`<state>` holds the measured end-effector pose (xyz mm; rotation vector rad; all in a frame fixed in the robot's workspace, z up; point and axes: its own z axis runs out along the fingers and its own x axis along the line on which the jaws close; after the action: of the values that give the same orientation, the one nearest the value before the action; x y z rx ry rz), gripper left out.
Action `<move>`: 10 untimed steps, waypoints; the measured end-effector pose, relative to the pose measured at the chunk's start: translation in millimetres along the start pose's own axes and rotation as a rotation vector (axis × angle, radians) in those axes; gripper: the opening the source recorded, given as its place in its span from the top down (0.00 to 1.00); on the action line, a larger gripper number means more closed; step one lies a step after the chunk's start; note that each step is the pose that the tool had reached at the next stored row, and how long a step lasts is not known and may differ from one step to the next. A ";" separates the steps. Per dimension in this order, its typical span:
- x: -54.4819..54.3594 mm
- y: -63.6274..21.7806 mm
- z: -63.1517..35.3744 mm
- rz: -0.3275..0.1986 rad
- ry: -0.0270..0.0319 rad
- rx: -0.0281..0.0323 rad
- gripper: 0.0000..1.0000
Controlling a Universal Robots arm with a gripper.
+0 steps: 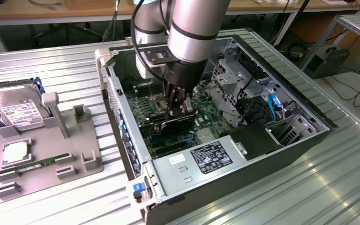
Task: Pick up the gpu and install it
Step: 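Press down on the gpu until it lock into place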
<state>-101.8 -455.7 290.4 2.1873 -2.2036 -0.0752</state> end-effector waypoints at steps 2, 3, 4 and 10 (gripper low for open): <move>-0.9 0.5 2.1 0.000 -0.0001 0.0031 0.89; -1.4 1.0 3.2 0.000 -0.0001 0.0053 0.89; -2.0 1.9 4.2 0.000 -0.0001 0.0081 0.89; -3.8 8.3 9.3 0.000 -0.0001 0.0313 0.89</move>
<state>-110.6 -451.8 281.6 2.2034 -2.2196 -0.0411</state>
